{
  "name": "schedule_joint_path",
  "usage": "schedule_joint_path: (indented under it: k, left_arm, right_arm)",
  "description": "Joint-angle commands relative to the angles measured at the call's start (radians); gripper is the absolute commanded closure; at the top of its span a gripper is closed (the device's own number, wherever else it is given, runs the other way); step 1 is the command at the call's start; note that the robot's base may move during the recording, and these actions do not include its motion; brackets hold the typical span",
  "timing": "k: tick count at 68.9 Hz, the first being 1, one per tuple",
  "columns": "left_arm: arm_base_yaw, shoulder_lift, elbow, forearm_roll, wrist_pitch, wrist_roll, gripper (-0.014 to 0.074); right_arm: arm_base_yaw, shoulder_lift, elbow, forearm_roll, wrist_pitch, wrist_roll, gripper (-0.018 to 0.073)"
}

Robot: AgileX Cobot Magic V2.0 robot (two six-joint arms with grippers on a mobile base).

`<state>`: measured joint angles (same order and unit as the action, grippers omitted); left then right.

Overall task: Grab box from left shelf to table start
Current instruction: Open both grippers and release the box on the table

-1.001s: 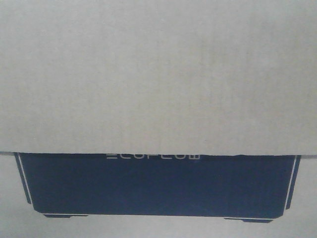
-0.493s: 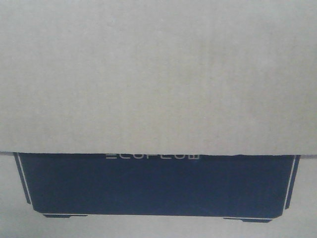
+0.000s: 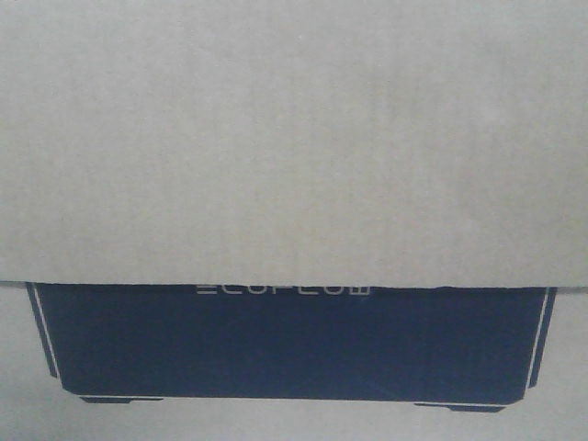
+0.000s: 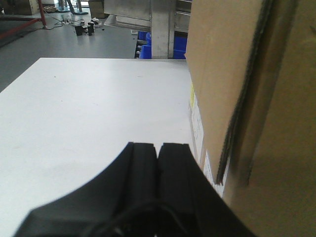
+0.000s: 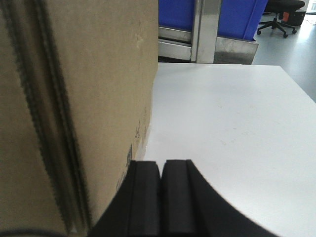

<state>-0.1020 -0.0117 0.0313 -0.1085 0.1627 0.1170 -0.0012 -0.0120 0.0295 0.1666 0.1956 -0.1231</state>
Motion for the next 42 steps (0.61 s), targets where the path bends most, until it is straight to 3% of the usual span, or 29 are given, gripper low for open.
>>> schedule_joint_path:
  k: [1,42]
  left_arm:
    - [0.003,-0.013,-0.004,-0.008,-0.092,0.001,0.0696]
    - [0.003,-0.013,-0.004,-0.008,-0.092,0.001,0.0696]
  right_arm:
    - [-0.005,-0.007,0.004,-0.006,-0.095,-0.003,0.0503]
    - [-0.005,-0.007,0.004,-0.006,-0.095,-0.003,0.0503]
